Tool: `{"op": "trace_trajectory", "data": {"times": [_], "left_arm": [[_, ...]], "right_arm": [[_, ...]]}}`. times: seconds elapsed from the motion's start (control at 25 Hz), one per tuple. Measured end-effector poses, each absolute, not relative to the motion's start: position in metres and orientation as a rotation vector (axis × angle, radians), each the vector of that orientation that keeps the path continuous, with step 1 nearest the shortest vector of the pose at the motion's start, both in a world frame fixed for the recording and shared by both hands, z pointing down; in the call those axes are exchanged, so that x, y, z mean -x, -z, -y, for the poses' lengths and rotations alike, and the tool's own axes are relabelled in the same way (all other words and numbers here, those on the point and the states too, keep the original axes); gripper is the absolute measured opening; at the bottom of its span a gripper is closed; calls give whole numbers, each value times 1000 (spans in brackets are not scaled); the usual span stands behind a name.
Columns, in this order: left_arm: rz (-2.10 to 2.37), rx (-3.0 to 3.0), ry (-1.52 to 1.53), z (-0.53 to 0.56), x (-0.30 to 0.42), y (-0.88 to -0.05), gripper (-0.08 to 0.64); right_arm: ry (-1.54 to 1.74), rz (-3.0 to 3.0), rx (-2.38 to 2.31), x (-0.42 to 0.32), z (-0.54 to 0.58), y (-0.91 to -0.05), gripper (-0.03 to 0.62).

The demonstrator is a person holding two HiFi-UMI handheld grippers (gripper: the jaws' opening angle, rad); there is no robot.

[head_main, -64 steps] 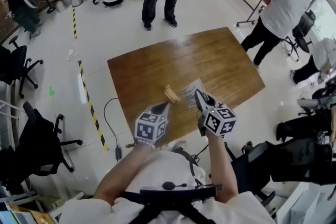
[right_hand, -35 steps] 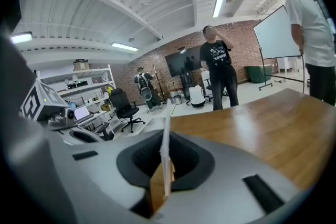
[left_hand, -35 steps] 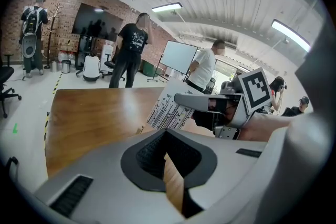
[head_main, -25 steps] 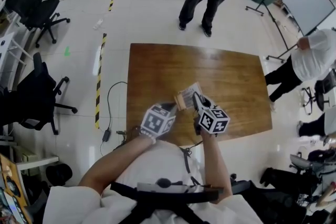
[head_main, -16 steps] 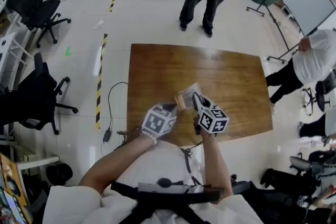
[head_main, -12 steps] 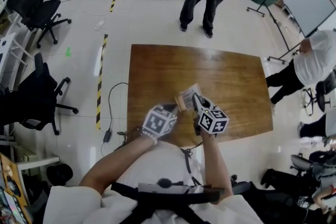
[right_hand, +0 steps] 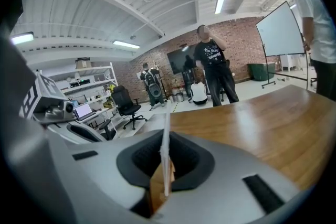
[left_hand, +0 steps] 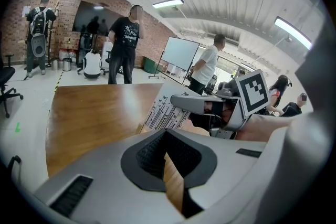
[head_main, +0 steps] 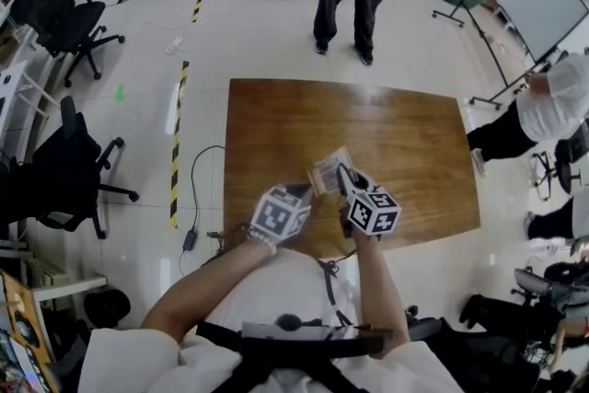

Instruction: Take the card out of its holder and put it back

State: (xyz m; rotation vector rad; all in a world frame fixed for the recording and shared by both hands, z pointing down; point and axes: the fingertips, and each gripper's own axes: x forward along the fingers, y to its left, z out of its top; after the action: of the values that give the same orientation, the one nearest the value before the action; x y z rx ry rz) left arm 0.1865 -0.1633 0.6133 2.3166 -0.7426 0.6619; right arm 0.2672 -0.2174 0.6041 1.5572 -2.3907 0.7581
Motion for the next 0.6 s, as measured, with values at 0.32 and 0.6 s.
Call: {"op": "trace_trajectory", "data": {"times": [0.32, 0.6], "left_arm": [[763, -2299, -692, 164, -186, -620, -3], [858, -2297, -727, 172, -175, -622, -3]], "right_arm": [[-745, 2382, -1564, -269, 218, -606, 20], [-744, 2357, -1566, -264, 217, -610, 21]]}}
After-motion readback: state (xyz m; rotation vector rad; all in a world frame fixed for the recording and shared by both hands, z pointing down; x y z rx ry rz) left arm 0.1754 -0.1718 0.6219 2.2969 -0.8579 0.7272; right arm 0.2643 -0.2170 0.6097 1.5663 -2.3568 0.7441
